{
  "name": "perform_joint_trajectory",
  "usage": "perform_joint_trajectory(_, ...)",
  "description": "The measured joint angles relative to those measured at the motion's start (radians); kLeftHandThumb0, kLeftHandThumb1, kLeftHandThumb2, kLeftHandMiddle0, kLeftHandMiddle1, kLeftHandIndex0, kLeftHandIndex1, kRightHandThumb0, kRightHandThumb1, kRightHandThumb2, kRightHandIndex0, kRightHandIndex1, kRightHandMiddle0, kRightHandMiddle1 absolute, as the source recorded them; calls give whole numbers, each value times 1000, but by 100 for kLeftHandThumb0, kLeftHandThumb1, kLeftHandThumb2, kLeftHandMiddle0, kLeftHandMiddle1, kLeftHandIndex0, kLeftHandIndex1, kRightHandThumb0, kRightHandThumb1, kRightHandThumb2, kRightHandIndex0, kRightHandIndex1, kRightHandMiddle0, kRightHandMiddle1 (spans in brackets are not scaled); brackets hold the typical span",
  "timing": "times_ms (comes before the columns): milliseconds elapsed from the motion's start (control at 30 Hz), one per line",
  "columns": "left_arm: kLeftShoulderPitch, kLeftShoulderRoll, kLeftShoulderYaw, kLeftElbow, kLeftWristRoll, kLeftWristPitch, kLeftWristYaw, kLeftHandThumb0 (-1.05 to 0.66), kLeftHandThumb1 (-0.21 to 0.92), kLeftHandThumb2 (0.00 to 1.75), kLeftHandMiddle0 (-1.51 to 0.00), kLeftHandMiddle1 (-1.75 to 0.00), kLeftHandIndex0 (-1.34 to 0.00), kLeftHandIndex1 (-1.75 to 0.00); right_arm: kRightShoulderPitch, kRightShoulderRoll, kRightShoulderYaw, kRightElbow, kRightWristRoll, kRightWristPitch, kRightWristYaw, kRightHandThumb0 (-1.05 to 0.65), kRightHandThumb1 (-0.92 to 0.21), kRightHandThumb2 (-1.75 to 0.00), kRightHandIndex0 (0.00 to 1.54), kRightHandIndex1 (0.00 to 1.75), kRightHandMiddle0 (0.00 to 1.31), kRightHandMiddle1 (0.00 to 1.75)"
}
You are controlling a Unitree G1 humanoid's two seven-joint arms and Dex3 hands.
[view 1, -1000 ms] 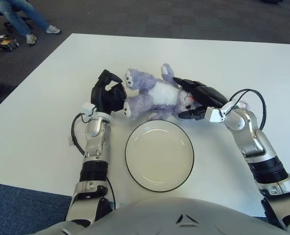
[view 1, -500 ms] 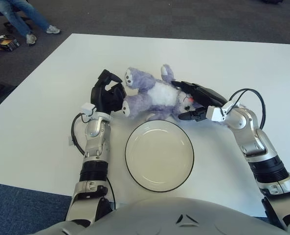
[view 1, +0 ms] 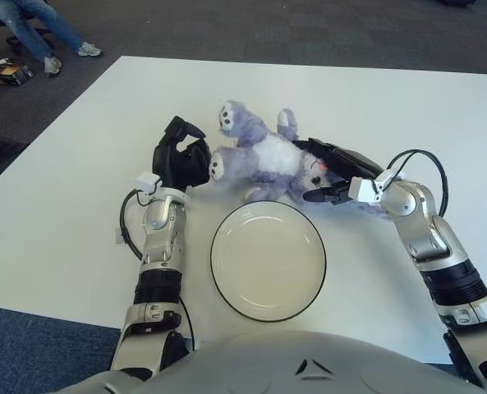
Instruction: Put the doll into the plate.
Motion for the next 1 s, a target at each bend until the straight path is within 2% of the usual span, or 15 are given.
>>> perform_joint_trajectory(333,2,-1,0,-6,0,0,1,-46,38,124,-113,-175,-56,-175,-5,-7,17,1,-20,23,-6,-96,-86,-25,11,2,0,45)
perform_joint_trajectory(433,2,-1,0,-8,0,0,2,-46,38,124,-113,-175,-56,-175,-4,-9,35,2,-72,31,-37,-86,-72,-40,12,2,0,42)
perform_joint_trajectory(533,2,-2,0,-8,0,0,2,-46,38,124,-113,-175,-56,-175,-4,-12,62,4,-158,54,-70,-82,-65,-50,11,2,0,38)
perform_joint_trajectory(767,4,-6,0,-13,0,0,3,-46,38,123,-113,-175,-56,-175,-12,-18,112,4,-314,107,-104,-76,-61,-59,15,4,0,29)
perform_joint_trajectory(900,4,-11,0,-16,0,0,4,-46,38,123,-112,-175,-56,-175,-14,-18,132,4,-373,126,-114,-72,-57,-64,16,5,0,30)
perform_joint_trajectory(967,5,-12,-1,-17,0,0,4,-46,38,123,-112,-175,-56,-175,-15,-17,141,4,-399,135,-123,-68,-53,-69,18,9,0,35)
perform_joint_trajectory(1000,5,-12,-1,-18,0,0,5,-46,38,123,-112,-175,-56,-175,-14,-17,144,4,-408,139,-129,-65,-50,-73,15,21,0,39)
